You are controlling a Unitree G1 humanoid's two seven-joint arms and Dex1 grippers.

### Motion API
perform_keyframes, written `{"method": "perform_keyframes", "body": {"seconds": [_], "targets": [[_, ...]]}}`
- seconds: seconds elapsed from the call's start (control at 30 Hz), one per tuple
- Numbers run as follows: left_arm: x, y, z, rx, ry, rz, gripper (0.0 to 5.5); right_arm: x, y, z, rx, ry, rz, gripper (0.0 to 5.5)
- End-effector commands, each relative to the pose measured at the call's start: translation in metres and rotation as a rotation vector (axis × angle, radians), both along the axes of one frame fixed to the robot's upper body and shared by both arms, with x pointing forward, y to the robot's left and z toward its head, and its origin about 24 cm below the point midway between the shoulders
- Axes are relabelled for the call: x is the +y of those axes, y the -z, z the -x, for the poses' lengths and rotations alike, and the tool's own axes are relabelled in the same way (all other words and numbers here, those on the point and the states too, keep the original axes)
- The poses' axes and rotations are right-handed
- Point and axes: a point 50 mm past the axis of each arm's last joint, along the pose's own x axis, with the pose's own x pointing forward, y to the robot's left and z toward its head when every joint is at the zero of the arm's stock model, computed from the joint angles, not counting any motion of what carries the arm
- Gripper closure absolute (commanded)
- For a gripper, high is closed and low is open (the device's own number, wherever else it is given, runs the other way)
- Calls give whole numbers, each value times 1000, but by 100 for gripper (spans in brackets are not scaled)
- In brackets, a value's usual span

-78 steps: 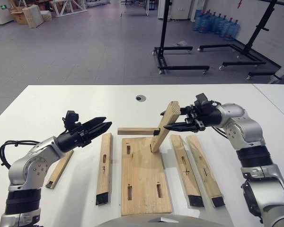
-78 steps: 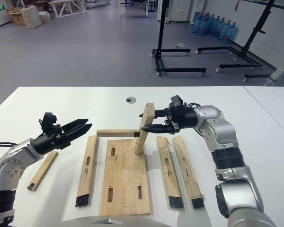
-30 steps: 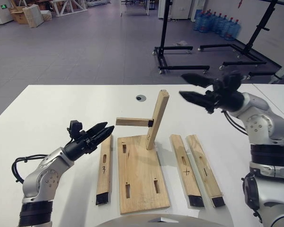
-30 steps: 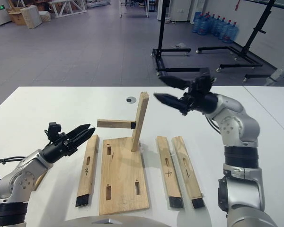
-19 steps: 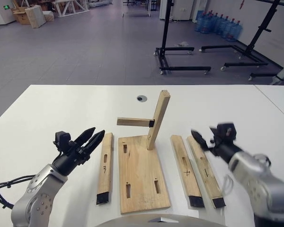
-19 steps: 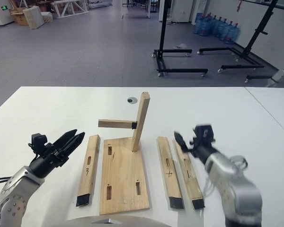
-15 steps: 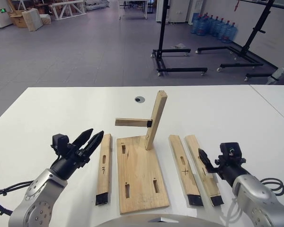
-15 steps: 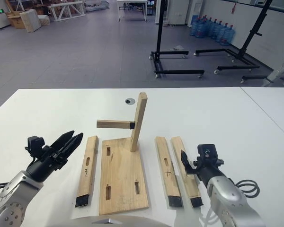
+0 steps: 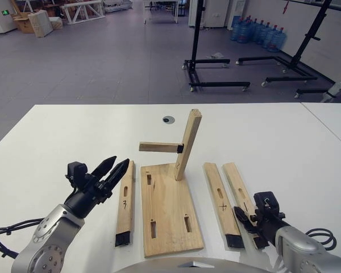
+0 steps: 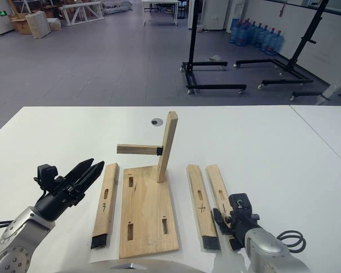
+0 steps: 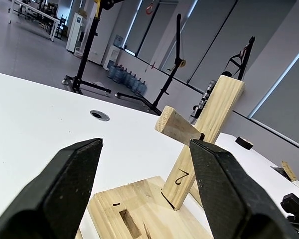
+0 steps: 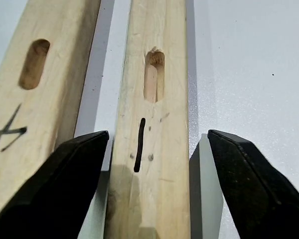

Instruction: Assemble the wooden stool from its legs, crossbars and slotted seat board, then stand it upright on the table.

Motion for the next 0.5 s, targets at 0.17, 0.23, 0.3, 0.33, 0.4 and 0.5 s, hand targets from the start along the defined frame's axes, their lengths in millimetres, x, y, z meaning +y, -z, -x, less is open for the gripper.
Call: {"method": "perform_keyframes", "body": {"seconds": [0.17, 0.23, 0.3, 0.33, 0.4, 0.5], "targets": [[-1, 7, -9, 16, -31, -18, 234, -11, 14, -4, 176, 73, -62, 334], [0, 9, -12, 18, -41, -29, 234, -8, 8, -14, 150, 83, -123, 348], [1, 9, -14, 6, -44, -36, 234, -4, -4, -35, 65, 115, -215, 348], [2, 9, -15, -2, -48, -37, 234, -3, -17, -54, -27, 121, -247, 348], [4, 8, -19, -19, -56, -37, 234, -6, -52, -97, -244, 120, -249, 348], [7, 5, -28, -45, -52, -44, 234, -9, -93, -136, -484, 55, -189, 348]]}}
